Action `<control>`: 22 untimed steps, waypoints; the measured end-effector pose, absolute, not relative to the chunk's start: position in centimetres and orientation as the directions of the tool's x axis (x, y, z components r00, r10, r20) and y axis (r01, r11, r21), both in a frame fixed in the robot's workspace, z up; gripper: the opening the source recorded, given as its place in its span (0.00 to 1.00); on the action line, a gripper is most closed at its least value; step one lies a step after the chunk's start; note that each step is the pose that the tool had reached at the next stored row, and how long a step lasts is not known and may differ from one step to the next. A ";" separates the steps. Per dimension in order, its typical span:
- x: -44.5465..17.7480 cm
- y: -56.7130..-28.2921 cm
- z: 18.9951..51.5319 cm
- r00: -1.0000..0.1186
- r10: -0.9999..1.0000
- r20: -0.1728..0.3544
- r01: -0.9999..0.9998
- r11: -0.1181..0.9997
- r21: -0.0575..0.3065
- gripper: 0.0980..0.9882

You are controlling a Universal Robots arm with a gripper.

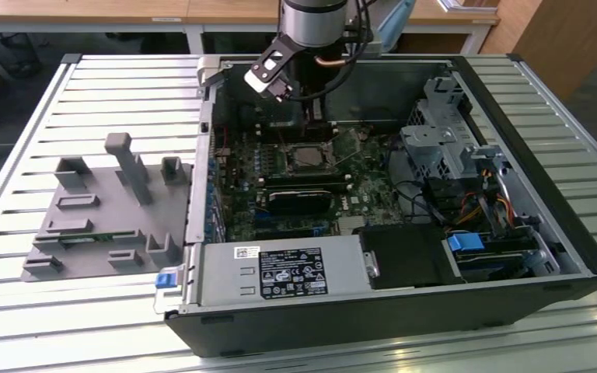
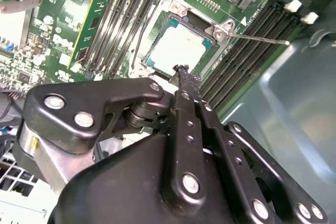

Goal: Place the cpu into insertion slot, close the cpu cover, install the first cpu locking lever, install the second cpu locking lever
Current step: 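Close the cpu cover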

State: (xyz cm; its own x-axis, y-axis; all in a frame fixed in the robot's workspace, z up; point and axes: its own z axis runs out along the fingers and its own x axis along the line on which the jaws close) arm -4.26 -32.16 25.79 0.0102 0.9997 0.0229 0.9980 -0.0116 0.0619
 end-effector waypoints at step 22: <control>-2.3 -33.1 27.3 0.010 1.000 0.022 0.999 -0.011 0.043 0.01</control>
State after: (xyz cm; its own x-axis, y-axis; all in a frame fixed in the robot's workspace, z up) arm -2.31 -33.10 27.29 0.0102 0.9997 0.0220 0.9990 -0.0112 0.0431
